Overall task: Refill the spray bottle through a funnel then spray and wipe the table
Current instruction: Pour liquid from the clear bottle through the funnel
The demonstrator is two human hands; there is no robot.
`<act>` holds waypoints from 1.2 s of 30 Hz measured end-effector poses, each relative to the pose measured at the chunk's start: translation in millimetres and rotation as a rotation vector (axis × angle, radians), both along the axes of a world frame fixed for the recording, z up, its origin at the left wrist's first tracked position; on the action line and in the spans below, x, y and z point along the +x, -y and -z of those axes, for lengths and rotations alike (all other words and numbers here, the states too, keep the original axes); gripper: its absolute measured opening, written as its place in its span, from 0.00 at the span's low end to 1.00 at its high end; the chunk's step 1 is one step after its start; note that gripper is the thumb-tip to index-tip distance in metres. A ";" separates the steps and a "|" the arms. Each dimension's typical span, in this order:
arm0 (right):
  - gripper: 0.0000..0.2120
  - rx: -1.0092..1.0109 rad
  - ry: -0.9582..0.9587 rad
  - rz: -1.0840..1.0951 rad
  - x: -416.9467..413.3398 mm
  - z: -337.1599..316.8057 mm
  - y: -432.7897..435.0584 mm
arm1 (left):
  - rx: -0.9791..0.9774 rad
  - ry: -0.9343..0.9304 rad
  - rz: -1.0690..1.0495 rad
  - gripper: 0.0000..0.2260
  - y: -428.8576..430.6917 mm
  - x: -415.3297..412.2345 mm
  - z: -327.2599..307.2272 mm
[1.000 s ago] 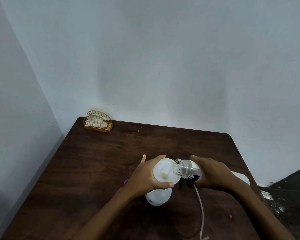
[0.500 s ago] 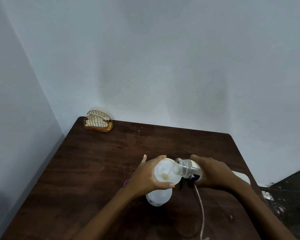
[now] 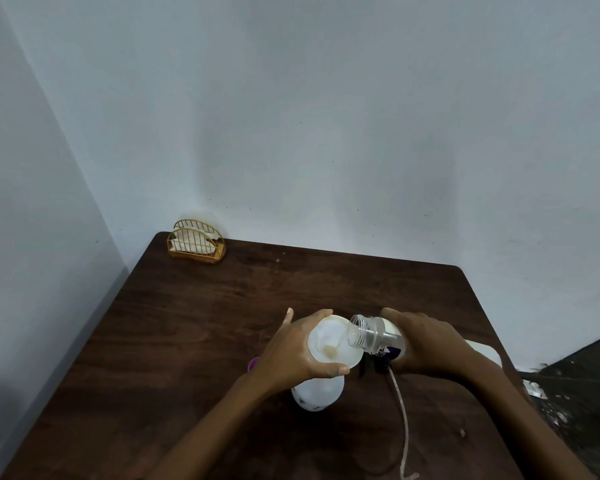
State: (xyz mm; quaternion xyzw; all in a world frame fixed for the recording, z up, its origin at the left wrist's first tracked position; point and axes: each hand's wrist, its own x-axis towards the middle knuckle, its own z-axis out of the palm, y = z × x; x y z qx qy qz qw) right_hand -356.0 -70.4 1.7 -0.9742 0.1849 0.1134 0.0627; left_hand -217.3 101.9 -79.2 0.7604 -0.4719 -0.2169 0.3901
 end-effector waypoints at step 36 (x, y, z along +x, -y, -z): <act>0.19 -0.019 -0.006 -0.011 -2.9 -5.9 -5.3 | -0.017 -0.021 0.003 0.38 -3.1 -1.4 -4.6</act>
